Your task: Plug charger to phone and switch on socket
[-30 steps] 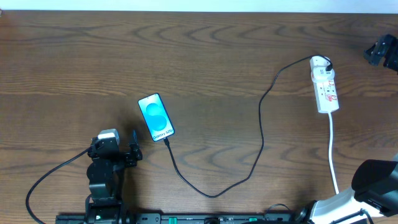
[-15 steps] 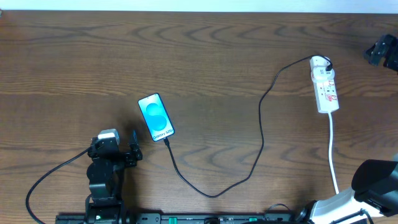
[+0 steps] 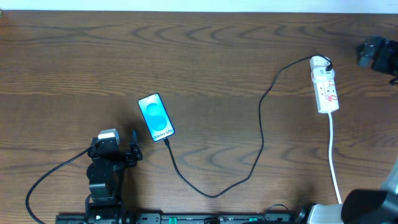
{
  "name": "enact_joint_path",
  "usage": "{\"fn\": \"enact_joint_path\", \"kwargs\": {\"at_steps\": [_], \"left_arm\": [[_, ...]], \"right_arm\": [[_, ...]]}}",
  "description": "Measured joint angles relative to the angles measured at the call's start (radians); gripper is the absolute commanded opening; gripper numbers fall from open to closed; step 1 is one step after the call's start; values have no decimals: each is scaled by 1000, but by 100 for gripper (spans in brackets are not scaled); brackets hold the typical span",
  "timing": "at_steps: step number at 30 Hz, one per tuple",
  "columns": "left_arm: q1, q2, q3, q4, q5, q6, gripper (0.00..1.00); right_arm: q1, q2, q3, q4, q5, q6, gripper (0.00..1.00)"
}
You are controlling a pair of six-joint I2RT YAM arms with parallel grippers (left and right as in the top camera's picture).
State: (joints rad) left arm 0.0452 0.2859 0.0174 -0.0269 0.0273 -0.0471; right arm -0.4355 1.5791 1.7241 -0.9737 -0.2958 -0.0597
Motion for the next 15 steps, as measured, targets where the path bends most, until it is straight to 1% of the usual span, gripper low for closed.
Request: {"fn": "enact_joint_path", "kwargs": {"at_steps": [4, 7, 11, 14, 15], "left_arm": [[0, 0, 1, -2, 0, 0, 87], [0, 0, 2, -3, 0, 0, 87], [0, 0, 3, -4, 0, 0, 87], [0, 0, 4, -5, 0, 0, 87], [0, 0, 4, -6, 0, 0, 87]], "right_arm": [[72, -111, -217, 235, 2, -2, 99], [142, -216, -427, 420, 0, -2, 99], [190, -325, -612, 599, 0, -2, 99], [222, -433, -763, 743, -1, -3, 99], [232, -486, -833, 817, -2, -2, 99]]}}
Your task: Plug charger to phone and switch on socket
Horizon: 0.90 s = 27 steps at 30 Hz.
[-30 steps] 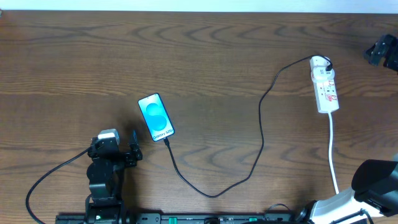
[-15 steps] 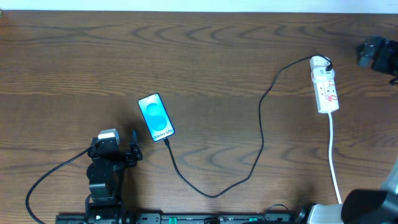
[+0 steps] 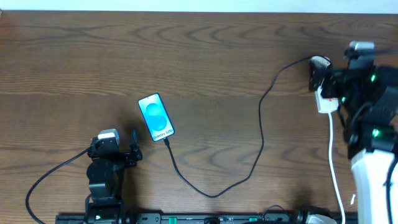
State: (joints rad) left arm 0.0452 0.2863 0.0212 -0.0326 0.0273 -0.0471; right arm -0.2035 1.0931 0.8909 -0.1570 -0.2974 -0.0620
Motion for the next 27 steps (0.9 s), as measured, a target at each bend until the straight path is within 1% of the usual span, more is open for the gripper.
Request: {"fn": "enact_joint_path", "kwargs": {"at_steps": [2, 10, 18, 20, 22, 27], "left_arm": [[0, 0, 0, -1, 0, 0, 87], [0, 0, 0, -1, 0, 0, 87], [0, 0, 0, -1, 0, 0, 87], [0, 0, 0, -1, 0, 0, 87], [0, 0, 0, -1, 0, 0, 88], [0, 0, 0, -1, 0, 0, 87]], "right_arm": [[5, -56, -64, 40, -1, 0, 99], [28, -378, -456, 297, 1, 0, 99], [28, -618, -757, 551, 21, 0, 99], [29, -669, -814, 581, 27, 0, 99], [29, -713, -860, 575, 40, 5, 99], [69, -815, -884, 451, 156, 51, 99]]}}
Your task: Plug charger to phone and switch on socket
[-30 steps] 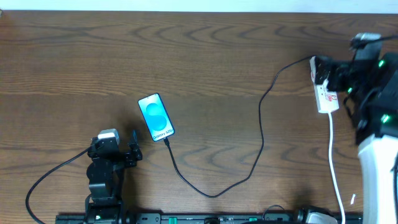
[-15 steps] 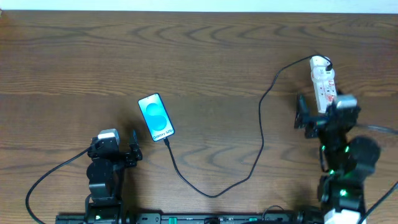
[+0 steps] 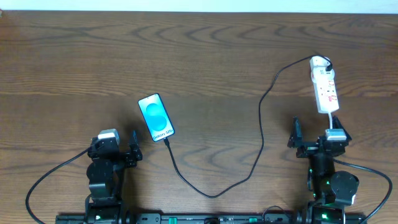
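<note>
A phone [image 3: 155, 117] with a lit blue screen lies left of the table's middle. A black charger cable [image 3: 214, 194] is plugged into its near end. The cable loops right and up to a plug [image 3: 320, 62] at the far end of a white socket strip [image 3: 326, 90]. My left gripper [image 3: 133, 147] rests near the front edge, just left of the phone's near end and apart from it. Below the strip, near the front edge, sits my right gripper [image 3: 295, 135], touching nothing. From above I cannot see how either pair of jaws stands.
The strip's white lead [image 3: 336, 168] runs toward the front edge beside the right arm. A black cable [image 3: 50, 177] trails from the left arm to the front left. The wooden table [image 3: 205, 50] stretches to the far edge.
My right arm was reaching over the socket strip and has moved back to the front edge below it. The strip shows fully again. Phone, cable and left arm are unchanged.
First the right gripper was at the far right edge, beyond the socket strip, with the cable in the phone throughout. Then the arm covered the strip's right side. Now it is folded near the front edge. The left arm stayed still.
</note>
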{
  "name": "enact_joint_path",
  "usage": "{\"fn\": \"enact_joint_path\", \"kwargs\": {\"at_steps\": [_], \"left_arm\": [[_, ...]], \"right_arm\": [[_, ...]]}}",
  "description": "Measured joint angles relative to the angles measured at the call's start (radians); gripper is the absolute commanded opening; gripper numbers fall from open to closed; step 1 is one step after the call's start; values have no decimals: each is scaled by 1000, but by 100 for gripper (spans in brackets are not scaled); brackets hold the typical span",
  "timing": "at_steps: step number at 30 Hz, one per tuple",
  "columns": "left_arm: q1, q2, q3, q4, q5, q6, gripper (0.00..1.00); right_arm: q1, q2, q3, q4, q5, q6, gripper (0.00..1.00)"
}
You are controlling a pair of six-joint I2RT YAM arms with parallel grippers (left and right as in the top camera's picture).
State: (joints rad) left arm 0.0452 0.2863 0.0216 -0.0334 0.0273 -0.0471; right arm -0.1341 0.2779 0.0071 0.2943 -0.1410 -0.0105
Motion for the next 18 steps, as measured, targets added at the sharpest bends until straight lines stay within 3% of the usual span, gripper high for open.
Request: {"fn": "enact_joint_path", "kwargs": {"at_steps": [10, 18], "left_arm": [[0, 0, 0, 0, 0, 0, 88], [0, 0, 0, 0, 0, 0, 87]], "right_arm": [[75, -232, 0, -354, 155, 31, 99], [75, -261, 0, -364, 164, 45, 99]]}}
